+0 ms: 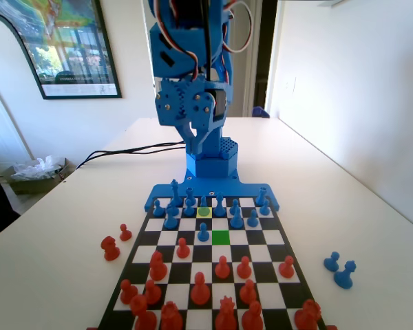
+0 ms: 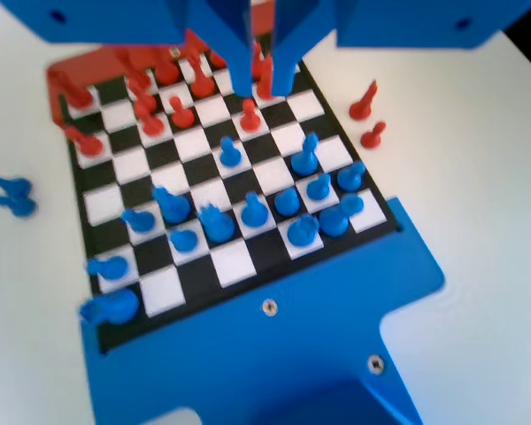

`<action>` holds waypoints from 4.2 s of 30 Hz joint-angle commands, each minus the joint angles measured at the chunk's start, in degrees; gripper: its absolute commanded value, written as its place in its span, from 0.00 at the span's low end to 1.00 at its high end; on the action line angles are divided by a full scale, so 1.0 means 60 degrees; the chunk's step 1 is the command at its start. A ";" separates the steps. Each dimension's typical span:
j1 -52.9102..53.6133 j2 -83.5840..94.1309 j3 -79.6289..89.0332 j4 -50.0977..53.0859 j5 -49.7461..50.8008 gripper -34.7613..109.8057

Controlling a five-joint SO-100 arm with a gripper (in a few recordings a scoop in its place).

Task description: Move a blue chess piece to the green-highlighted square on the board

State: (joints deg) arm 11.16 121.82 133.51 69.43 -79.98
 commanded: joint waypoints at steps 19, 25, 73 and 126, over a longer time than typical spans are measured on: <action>-0.0220 -0.1099 0.1069 -0.2153 0.0176 0.29; -0.0513 -0.1260 0.1289 -0.2197 0.0352 0.29; -0.0498 -0.2212 0.2461 -0.4233 -0.0439 0.30; -0.0513 -0.3354 0.2183 -0.5244 -0.0659 0.30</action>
State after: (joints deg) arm 6.68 100.81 146.78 38.50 -82.62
